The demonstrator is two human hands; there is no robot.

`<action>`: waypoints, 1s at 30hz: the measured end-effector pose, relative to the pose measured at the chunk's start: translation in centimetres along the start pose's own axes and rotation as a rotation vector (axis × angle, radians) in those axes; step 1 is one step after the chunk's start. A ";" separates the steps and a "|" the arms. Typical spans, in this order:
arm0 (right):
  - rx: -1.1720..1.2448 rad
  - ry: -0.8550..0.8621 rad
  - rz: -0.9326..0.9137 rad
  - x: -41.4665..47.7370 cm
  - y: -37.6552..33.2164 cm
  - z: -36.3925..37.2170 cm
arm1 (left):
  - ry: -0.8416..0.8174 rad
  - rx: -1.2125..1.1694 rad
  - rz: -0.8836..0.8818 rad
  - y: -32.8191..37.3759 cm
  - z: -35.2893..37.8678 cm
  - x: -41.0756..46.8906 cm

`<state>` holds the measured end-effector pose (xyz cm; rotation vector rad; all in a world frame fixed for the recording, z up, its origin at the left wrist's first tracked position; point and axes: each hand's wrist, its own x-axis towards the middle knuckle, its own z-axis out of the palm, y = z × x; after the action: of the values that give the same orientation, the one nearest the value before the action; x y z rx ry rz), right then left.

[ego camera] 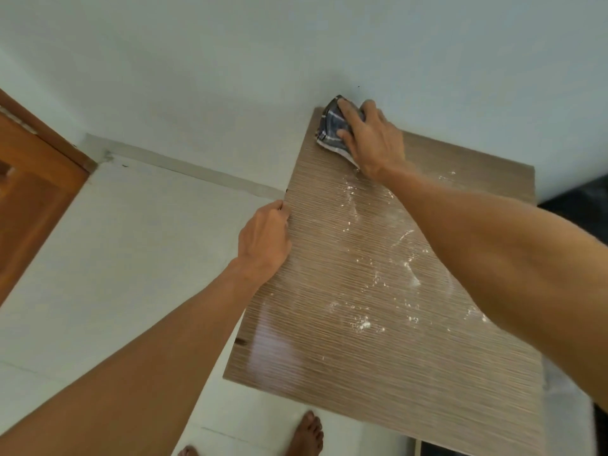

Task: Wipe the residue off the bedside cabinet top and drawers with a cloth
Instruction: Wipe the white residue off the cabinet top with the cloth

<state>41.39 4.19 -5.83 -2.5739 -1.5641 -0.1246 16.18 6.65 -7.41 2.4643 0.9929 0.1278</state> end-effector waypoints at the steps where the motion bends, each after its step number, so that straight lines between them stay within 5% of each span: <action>1: -0.007 -0.017 -0.003 0.6 0.2 0.4 | 0.004 0.000 0.000 0.0 0.0 0.0; 17: 0.022 -0.247 -0.089 -0.9 -1.6 3.0 | 0.013 -0.144 -0.029 0.0 -0.1 0.0; 25: -0.003 -0.235 -0.097 -7.3 -5.5 2.6 | -0.056 -0.660 -0.486 -0.7 -1.7 -0.1; 30: 0.007 -0.249 -0.105 -12.9 -9.1 1.9 | -0.059 -0.808 -0.620 -0.7 -3.1 -2.0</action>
<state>27.43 -2.69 -8.86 -2.5841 -1.7778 0.1986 13.44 6.94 -4.81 1.3712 1.3052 0.1981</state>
